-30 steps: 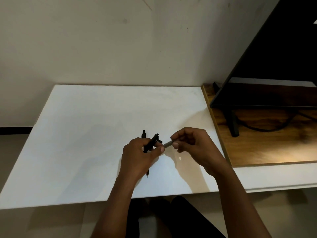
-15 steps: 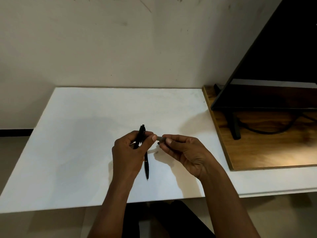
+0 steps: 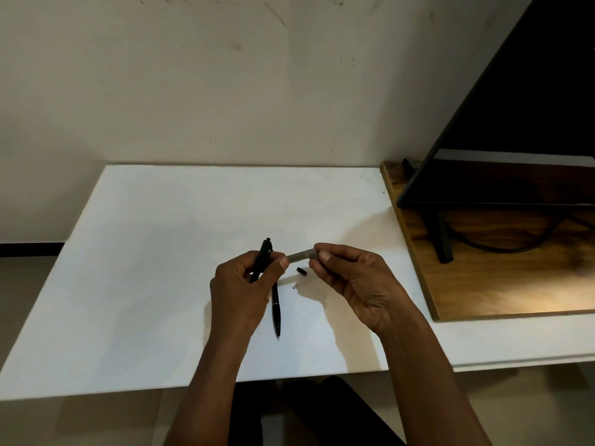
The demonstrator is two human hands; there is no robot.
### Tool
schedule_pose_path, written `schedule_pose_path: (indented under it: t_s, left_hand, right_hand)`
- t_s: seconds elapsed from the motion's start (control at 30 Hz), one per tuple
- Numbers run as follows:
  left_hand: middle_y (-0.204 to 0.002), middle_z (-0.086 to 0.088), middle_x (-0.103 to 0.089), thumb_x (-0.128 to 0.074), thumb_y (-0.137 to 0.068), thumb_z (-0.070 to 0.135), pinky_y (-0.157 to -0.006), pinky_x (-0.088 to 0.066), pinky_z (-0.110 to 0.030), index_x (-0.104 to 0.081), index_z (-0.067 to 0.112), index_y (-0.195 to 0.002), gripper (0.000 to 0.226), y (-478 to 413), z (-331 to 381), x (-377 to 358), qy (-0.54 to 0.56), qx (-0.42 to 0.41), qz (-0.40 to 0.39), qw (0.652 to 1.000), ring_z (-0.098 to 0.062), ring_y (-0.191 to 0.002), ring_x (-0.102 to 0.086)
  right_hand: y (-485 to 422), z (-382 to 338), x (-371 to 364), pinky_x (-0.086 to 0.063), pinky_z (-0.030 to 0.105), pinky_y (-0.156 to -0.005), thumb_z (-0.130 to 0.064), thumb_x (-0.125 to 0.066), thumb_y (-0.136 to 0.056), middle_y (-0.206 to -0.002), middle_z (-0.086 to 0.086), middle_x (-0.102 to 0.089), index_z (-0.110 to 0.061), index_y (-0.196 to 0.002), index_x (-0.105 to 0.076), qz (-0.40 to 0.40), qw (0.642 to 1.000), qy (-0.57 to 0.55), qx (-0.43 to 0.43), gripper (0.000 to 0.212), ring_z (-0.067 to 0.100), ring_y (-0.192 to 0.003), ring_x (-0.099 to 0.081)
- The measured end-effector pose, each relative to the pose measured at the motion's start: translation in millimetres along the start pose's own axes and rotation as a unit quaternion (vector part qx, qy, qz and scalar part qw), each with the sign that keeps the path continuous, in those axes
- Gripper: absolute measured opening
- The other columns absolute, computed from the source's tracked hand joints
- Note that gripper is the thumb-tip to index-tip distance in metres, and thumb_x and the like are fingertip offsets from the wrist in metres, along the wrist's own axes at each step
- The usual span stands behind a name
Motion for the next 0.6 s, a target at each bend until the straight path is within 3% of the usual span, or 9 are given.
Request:
schedule_pose_path:
  t_s: [0.07, 0.17, 0.3, 0.6]
  left_hand:
    - [-0.058, 0.021, -0.065, -0.079, -0.080, 0.033, -0.063, -0.047, -0.026, -0.079, 0.029, -0.086, 0.007, -0.7, 1.7, 1.9, -0.006, -0.012, 0.011, 1.000, -0.005, -0.054, -0.053]
    - [-0.071, 0.024, -0.071, -0.079, -0.080, 0.033, -0.063, -0.044, -0.019, -0.079, 0.029, -0.085, 0.007, 0.4, 6.7, 3.0, -0.019, -0.031, 0.015, 0.999, 0.000, -0.062, -0.057]
    - [-0.072, 0.024, -0.071, -0.080, -0.079, 0.033, -0.053, -0.039, -0.009, -0.078, 0.031, -0.084, 0.006, 1.9, 12.9, 2.5, -0.035, -0.059, 0.007, 0.998, -0.010, -0.058, -0.050]
    - [-0.079, 0.013, -0.074, -0.079, -0.081, 0.031, -0.056, -0.039, -0.009, -0.078, 0.030, -0.090, 0.009, 3.7, 20.9, 3.9, -0.077, -0.121, 0.005, 0.990, -0.003, -0.056, -0.050]
  right_hand:
    - [0.4, 1.7, -1.3, -0.061, 0.027, -0.078, 0.009, -0.064, -0.087, -0.098, 0.021, -0.075, 0.008, -0.102, -0.072, -0.006, 1.000, 0.004, -0.006, 0.017, 0.025, -0.083, -0.075]
    - [0.5, 4.3, -2.1, -0.061, 0.027, -0.077, 0.009, -0.065, -0.086, -0.096, 0.020, -0.075, 0.009, -0.103, -0.072, -0.008, 1.000, 0.002, -0.016, 0.018, 0.025, -0.084, -0.075]
    - [0.7, 5.7, -2.7, -0.061, 0.026, -0.075, 0.009, -0.064, -0.087, -0.094, 0.019, -0.075, 0.010, -0.103, -0.071, -0.006, 0.999, -0.015, -0.028, 0.018, 0.024, -0.083, -0.075]
    - [-0.6, 9.1, -2.7, -0.061, 0.027, -0.078, 0.004, -0.064, -0.088, -0.101, 0.022, -0.073, 0.010, -0.109, -0.070, -0.024, 0.998, -0.029, -0.055, 0.022, 0.026, -0.090, -0.073]
Point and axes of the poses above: each hand's wrist, its own y-axis away from the middle knuckle, its own x-axis out of the back of the hand, z = x × y, the point moved 6 cm from there along -y, towards the middle knuckle
